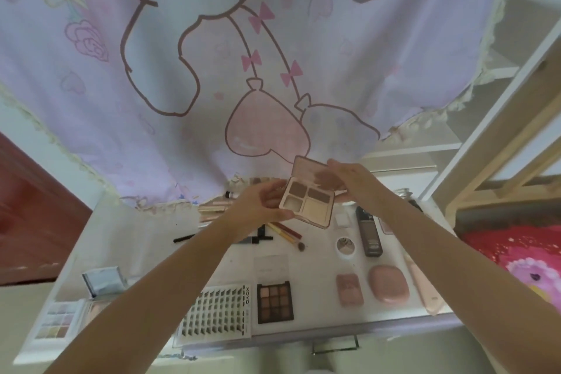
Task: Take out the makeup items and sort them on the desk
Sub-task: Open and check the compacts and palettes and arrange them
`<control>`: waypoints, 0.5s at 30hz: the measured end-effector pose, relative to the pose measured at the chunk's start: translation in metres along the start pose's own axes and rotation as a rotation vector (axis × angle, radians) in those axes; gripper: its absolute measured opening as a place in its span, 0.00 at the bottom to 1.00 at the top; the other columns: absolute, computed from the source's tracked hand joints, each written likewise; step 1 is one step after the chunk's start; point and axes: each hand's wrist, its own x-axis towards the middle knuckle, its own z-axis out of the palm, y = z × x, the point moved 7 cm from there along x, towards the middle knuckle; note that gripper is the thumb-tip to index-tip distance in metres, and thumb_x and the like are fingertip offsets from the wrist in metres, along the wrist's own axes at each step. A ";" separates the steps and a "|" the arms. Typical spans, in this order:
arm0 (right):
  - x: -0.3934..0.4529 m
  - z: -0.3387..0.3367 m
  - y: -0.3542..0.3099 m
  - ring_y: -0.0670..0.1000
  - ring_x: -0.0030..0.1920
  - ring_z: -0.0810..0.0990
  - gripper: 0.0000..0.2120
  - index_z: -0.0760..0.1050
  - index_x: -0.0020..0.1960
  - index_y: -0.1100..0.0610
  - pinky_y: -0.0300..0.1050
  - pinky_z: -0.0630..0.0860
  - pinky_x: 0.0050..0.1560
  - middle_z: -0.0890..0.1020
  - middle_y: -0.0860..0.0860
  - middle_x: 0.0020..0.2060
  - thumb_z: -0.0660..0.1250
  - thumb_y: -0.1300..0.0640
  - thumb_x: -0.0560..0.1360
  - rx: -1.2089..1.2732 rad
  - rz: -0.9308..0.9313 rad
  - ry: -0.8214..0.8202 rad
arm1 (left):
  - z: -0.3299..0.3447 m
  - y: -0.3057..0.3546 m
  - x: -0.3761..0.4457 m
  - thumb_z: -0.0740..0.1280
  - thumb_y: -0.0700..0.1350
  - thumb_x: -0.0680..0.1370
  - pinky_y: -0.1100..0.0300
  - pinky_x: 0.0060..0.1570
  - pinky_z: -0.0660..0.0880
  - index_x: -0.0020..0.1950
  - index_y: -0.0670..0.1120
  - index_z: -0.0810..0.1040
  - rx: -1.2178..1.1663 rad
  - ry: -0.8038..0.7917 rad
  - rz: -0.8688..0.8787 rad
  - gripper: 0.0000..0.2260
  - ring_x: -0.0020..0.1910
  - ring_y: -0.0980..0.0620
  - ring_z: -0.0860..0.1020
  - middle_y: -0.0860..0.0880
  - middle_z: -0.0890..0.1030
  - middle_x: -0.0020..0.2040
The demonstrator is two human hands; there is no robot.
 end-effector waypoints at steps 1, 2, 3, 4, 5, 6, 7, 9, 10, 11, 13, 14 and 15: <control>0.000 0.001 0.006 0.50 0.45 0.80 0.22 0.76 0.54 0.63 0.42 0.76 0.48 0.81 0.57 0.50 0.52 0.48 0.79 -0.001 0.022 0.019 | 0.004 -0.007 -0.002 0.67 0.26 0.70 0.69 0.43 0.78 0.60 0.48 0.71 0.009 -0.008 -0.008 0.24 0.42 0.63 0.82 0.54 0.81 0.46; 0.001 0.001 0.014 0.48 0.41 0.79 0.25 0.77 0.52 0.63 0.40 0.76 0.45 0.81 0.57 0.46 0.48 0.46 0.79 -0.014 0.049 0.044 | 0.007 -0.016 -0.002 0.67 0.26 0.70 0.69 0.42 0.78 0.59 0.48 0.71 0.016 -0.005 -0.026 0.23 0.40 0.63 0.82 0.54 0.81 0.44; 0.001 0.002 0.024 0.48 0.39 0.79 0.28 0.77 0.49 0.62 0.41 0.76 0.41 0.81 0.56 0.42 0.46 0.44 0.79 -0.031 0.085 0.070 | 0.011 -0.027 -0.004 0.67 0.27 0.70 0.69 0.42 0.78 0.60 0.47 0.71 0.016 0.001 -0.051 0.23 0.39 0.63 0.82 0.54 0.81 0.44; 0.001 0.001 0.035 0.49 0.37 0.79 0.30 0.77 0.46 0.61 0.41 0.75 0.38 0.81 0.56 0.38 0.44 0.42 0.78 -0.048 0.133 0.090 | 0.015 -0.040 -0.005 0.68 0.27 0.70 0.69 0.42 0.78 0.62 0.45 0.71 0.017 0.006 -0.079 0.24 0.39 0.63 0.81 0.53 0.81 0.45; 0.002 0.001 0.048 0.50 0.35 0.79 0.32 0.76 0.44 0.62 0.42 0.76 0.37 0.81 0.55 0.35 0.43 0.39 0.77 -0.055 0.198 0.104 | 0.019 -0.053 -0.006 0.68 0.28 0.70 0.69 0.43 0.78 0.64 0.43 0.71 0.023 0.007 -0.107 0.24 0.40 0.62 0.81 0.53 0.80 0.45; 0.004 0.001 0.064 0.52 0.33 0.79 0.34 0.76 0.42 0.62 0.42 0.76 0.37 0.80 0.55 0.33 0.43 0.37 0.76 -0.052 0.275 0.112 | 0.024 -0.064 -0.008 0.69 0.29 0.70 0.69 0.43 0.78 0.65 0.42 0.70 0.039 0.004 -0.131 0.25 0.42 0.62 0.80 0.52 0.81 0.46; 0.006 0.001 0.079 0.53 0.32 0.79 0.34 0.75 0.40 0.63 0.42 0.76 0.36 0.80 0.56 0.31 0.44 0.35 0.75 -0.051 0.362 0.125 | 0.029 -0.075 -0.010 0.69 0.30 0.70 0.70 0.42 0.77 0.66 0.42 0.70 0.058 0.000 -0.154 0.26 0.43 0.61 0.80 0.51 0.81 0.47; 0.003 0.001 0.107 0.53 0.26 0.77 0.35 0.73 0.36 0.63 0.40 0.74 0.30 0.79 0.56 0.24 0.45 0.33 0.74 -0.118 0.546 0.153 | 0.041 -0.097 -0.014 0.70 0.31 0.70 0.71 0.41 0.77 0.67 0.43 0.69 0.103 -0.004 -0.207 0.27 0.44 0.59 0.79 0.49 0.81 0.49; 0.000 0.002 0.119 0.51 0.23 0.74 0.36 0.72 0.34 0.63 0.39 0.70 0.28 0.78 0.55 0.21 0.44 0.33 0.74 -0.189 0.615 0.146 | 0.049 -0.107 -0.018 0.71 0.32 0.69 0.70 0.43 0.78 0.67 0.43 0.69 0.130 -0.011 -0.233 0.27 0.44 0.57 0.79 0.48 0.81 0.50; -0.002 0.004 0.129 0.51 0.23 0.72 0.36 0.72 0.35 0.63 0.38 0.67 0.27 0.78 0.55 0.21 0.43 0.34 0.75 -0.251 0.662 0.126 | 0.056 -0.117 -0.021 0.72 0.34 0.69 0.68 0.46 0.78 0.67 0.43 0.69 0.165 -0.022 -0.258 0.27 0.45 0.56 0.79 0.47 0.80 0.51; -0.005 0.012 0.148 0.50 0.25 0.69 0.35 0.71 0.37 0.63 0.39 0.64 0.28 0.78 0.56 0.26 0.42 0.35 0.76 -0.267 0.692 0.103 | 0.070 -0.137 -0.027 0.73 0.37 0.69 0.66 0.47 0.77 0.67 0.44 0.69 0.242 -0.033 -0.307 0.27 0.43 0.56 0.78 0.47 0.80 0.49; -0.005 0.016 0.156 0.50 0.26 0.69 0.34 0.71 0.38 0.63 0.40 0.65 0.29 0.78 0.56 0.28 0.43 0.35 0.76 -0.250 0.687 0.097 | 0.074 -0.145 -0.029 0.73 0.38 0.69 0.66 0.45 0.76 0.66 0.45 0.70 0.271 -0.025 -0.327 0.27 0.40 0.58 0.76 0.48 0.79 0.46; -0.005 0.021 0.164 0.50 0.27 0.70 0.33 0.71 0.40 0.63 0.40 0.66 0.30 0.78 0.55 0.30 0.44 0.35 0.76 -0.237 0.679 0.092 | 0.078 -0.152 -0.031 0.73 0.39 0.69 0.65 0.45 0.75 0.65 0.45 0.71 0.299 -0.013 -0.337 0.25 0.38 0.59 0.75 0.49 0.79 0.45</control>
